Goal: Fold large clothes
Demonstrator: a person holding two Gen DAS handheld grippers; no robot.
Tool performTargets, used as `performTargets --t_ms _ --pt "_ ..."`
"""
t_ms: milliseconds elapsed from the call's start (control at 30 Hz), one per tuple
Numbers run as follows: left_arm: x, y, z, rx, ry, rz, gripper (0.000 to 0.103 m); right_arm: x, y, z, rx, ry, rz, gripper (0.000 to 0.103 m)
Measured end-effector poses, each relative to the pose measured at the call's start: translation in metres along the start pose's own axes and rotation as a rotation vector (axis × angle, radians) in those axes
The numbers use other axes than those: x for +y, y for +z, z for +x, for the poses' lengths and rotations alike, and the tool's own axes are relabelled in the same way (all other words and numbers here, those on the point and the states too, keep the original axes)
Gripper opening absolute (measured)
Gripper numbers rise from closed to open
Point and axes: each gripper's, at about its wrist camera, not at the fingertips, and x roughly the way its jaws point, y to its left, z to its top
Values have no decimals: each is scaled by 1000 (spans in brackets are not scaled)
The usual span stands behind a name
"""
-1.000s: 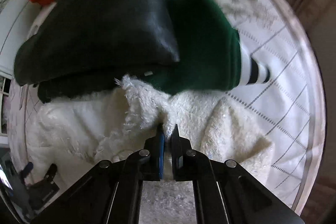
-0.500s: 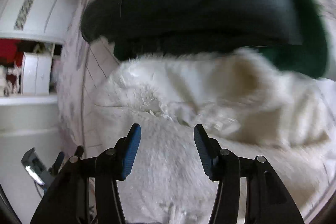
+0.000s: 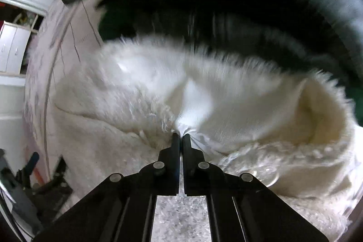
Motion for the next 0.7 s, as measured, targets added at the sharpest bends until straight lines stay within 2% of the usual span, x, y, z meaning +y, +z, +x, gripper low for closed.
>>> performTargets --t_ms 67,133,233,267,333,367,400,433,467,500,567,600,667,700 --pt "-2 3 6 9 -2 24 100 2 0 -12 -82 -31 14 1" --pt "-3 4 10 14 -4 35 100 2 -4 -8 -90 -48 22 1" --pt "0 5 7 13 -7 38 100 -18 11 18 -2 -24 70 2" --pt "3 5 3 6 -12 32 100 -25 13 22 44 6 105 2" --pt "12 2 -13 -19 -32 15 100 -36 9 12 73 74 154 5" --pt "18 -1 -22 -31 -39 6 100 -42 0 -7 69 94 165 9" --pt "27 -6 -34 -44 -51 -6 100 -46 -6 -19 62 106 167 24" --pt "33 -12 -43 -51 -59 -12 100 -51 -19 -40 54 119 170 36" --pt "42 -23 -56 -51 -69 -17 100 -62 -41 -64 44 125 187 60" --pt "48 -32 -65 -48 -77 -20 100 -74 -62 -78 38 124 205 71" --pt "57 -57 -81 -25 -91 -12 100 -104 -103 -109 42 89 247 71" --pt "59 -70 -87 -9 -95 -4 100 -121 -136 -120 51 46 284 71" --pt "56 -95 -92 20 -97 17 100 -142 -198 -127 74 -53 362 71" --pt "50 -113 -90 50 -99 41 100 -149 -223 -125 91 -70 394 71"
